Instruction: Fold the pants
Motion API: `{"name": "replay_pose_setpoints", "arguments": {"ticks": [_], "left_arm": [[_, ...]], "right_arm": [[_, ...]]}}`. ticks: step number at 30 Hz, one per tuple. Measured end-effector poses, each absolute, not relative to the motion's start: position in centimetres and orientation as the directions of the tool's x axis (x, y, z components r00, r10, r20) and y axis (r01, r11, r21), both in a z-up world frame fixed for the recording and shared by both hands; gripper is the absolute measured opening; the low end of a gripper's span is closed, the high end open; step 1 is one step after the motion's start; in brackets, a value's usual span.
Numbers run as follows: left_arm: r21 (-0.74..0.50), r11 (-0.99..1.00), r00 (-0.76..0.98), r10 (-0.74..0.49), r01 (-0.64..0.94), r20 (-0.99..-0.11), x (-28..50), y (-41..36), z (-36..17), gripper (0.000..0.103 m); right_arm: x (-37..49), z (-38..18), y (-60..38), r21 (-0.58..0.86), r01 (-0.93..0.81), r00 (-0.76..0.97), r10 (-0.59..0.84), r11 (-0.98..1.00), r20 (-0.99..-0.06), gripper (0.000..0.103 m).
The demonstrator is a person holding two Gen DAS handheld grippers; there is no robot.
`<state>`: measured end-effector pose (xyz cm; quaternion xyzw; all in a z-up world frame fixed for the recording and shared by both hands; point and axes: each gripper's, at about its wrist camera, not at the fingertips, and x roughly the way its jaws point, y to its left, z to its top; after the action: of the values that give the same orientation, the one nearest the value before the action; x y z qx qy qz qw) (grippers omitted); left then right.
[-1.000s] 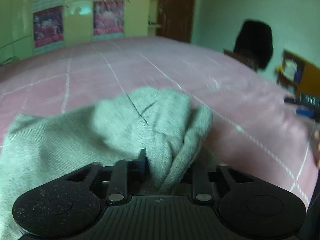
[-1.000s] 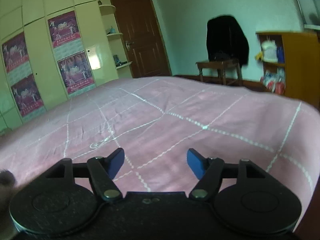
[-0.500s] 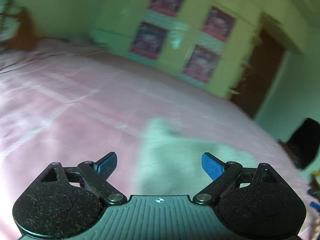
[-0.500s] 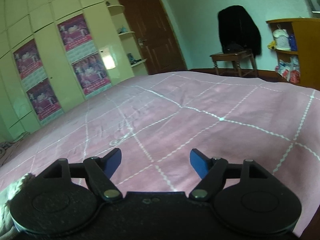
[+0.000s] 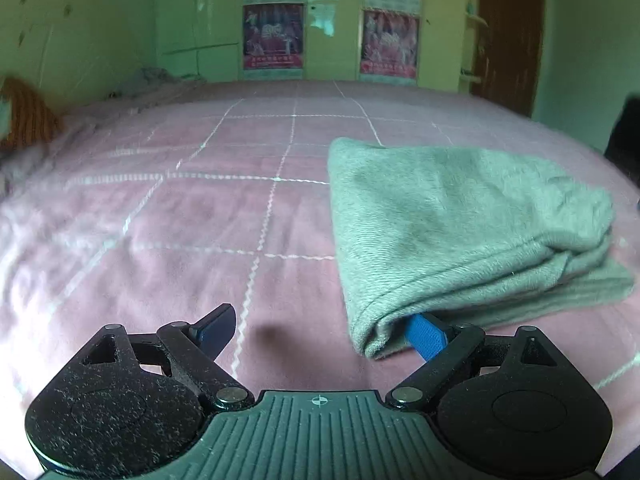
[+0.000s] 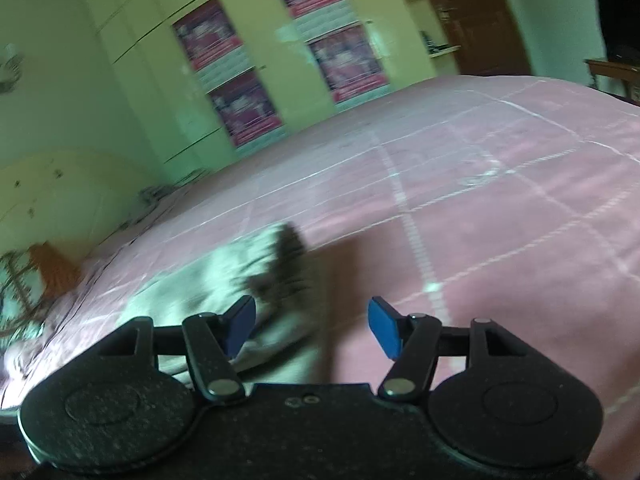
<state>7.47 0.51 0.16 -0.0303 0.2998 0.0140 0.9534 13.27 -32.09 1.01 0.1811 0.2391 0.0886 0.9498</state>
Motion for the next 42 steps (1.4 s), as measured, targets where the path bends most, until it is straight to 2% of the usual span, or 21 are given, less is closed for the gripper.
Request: {"name": "replay_pose_setpoints", "arguments": {"ticks": [3, 8, 9, 13, 16, 17, 19, 22, 24, 26, 27, 29, 30, 31, 36, 39, 40, 42], "left_arm": [[-0.118, 0.99, 0.828, -0.004, -0.075, -0.56, 7.4, 1.8, -0.1, 0.091], [-0.155, 0.983, 0.824, -0.011, -0.094, -0.566, 8.5, 2.3, -1.5, 0.091], [-0.16, 0.982, 0.818, -0.012, -0.098, -0.574, 9.0, 2.5, -1.9, 0.091], [-0.161, 0.981, 0.813, -0.007, -0.107, -0.583, 10.1, 2.8, -2.9, 0.091], [-0.165, 0.98, 0.816, -0.008, -0.107, -0.578, 10.5, 3.0, -3.1, 0.091], [-0.174, 0.978, 0.817, -0.009, -0.112, -0.577, 10.5, 3.1, -3.2, 0.091], [-0.195, 0.973, 0.82, -0.007, -0.127, -0.572, 10.3, 3.4, -3.2, 0.091], [-0.242, 0.959, 0.82, -0.019, -0.146, -0.572, 10.4, 4.1, -3.4, 0.091], [-0.232, 0.962, 0.82, -0.014, -0.145, -0.572, 10.5, 4.0, -3.5, 0.091], [-0.218, 0.965, 0.82, -0.006, -0.145, -0.572, 10.5, 3.8, -3.5, 0.091], [-0.217, 0.965, 0.821, -0.006, -0.145, -0.571, 10.6, 3.8, -3.5, 0.091], [-0.213, 0.966, 0.822, -0.002, -0.145, -0.569, 10.7, 3.7, -3.5, 0.091], [-0.207, 0.968, 0.822, 0.0, -0.143, -0.569, 10.8, 3.7, -3.6, 0.091], [-0.202, 0.969, 0.822, 0.002, -0.142, -0.569, 10.9, 3.6, -3.6, 0.091], [-0.208, 0.971, 0.823, -0.025, -0.114, -0.568, 11.1, 3.5, -3.5, 0.091], [-0.206, 0.969, 0.812, -0.008, -0.138, -0.583, 11.2, 3.6, -3.7, 0.091], [-0.203, 0.968, 0.812, 0.003, -0.15, -0.583, 11.2, 3.6, -3.7, 0.091], [-0.193, 0.968, 0.83, 0.028, -0.162, -0.557, 10.9, 3.6, -3.4, 0.08]], "right_arm": [[13.6, 1.6, -29.9, 0.361, -0.133, 0.862, 0.287, 0.923, -0.417, 0.052], [15.7, 1.3, -27.1, 0.329, -0.132, 0.833, 0.285, 0.935, -0.475, 0.048], [16.1, 1.2, -26.7, 0.332, -0.124, 0.831, 0.281, 0.935, -0.48, 0.043], [16.8, 1.3, -25.2, 0.293, -0.134, 0.838, 0.266, 0.947, -0.476, 0.037], [18.1, 0.6, -24.6, 0.281, -0.138, 0.793, 0.276, 0.95, -0.542, 0.041], [18.6, 0.3, -24.4, 0.279, -0.136, 0.772, 0.278, 0.951, -0.572, 0.039], [17.8, 1.0, -24.3, 0.276, -0.159, 0.802, 0.287, 0.948, -0.524, 0.014], [15.2, 3.7, -24.2, 0.297, -0.227, 0.868, 0.33, 0.928, -0.37, 0.015], [15.0, 3.5, -25.0, 0.315, -0.178, 0.874, 0.297, 0.932, -0.385, 0.018], [16.0, 1.7, -26.0, 0.337, -0.112, 0.827, 0.276, 0.935, -0.491, 0.023], [16.2, 1.2, -26.4, 0.358, -0.094, 0.804, 0.282, 0.929, -0.523, 0.032], [14.7, 1.3, -26.9, 0.354, -0.072, 0.834, 0.251, 0.932, -0.491, 0.052], [14.0, 1.4, -27.0, 0.349, -0.07, 0.845, 0.241, 0.935, -0.478, 0.073], [13.7, 1.4, -27.2, 0.364, -0.066, 0.845, 0.246, 0.929, -0.475, 0.08], [15.6, -0.7, -27.2, 0.49, -0.074, 0.765, 0.364, 0.869, -0.531, 0.075], [17.5, -2.0, -26.6, 0.499, -0.06, 0.727, 0.38, 0.865, -0.571, 0.072], [18.0, -1.9, -26.3, 0.497, -0.057, 0.726, 0.378, 0.866, -0.575, 0.054], [18.7, -1.1, -25.8, 0.492, -0.044, 0.728, 0.365, 0.87, -0.58, 0.035]]}}
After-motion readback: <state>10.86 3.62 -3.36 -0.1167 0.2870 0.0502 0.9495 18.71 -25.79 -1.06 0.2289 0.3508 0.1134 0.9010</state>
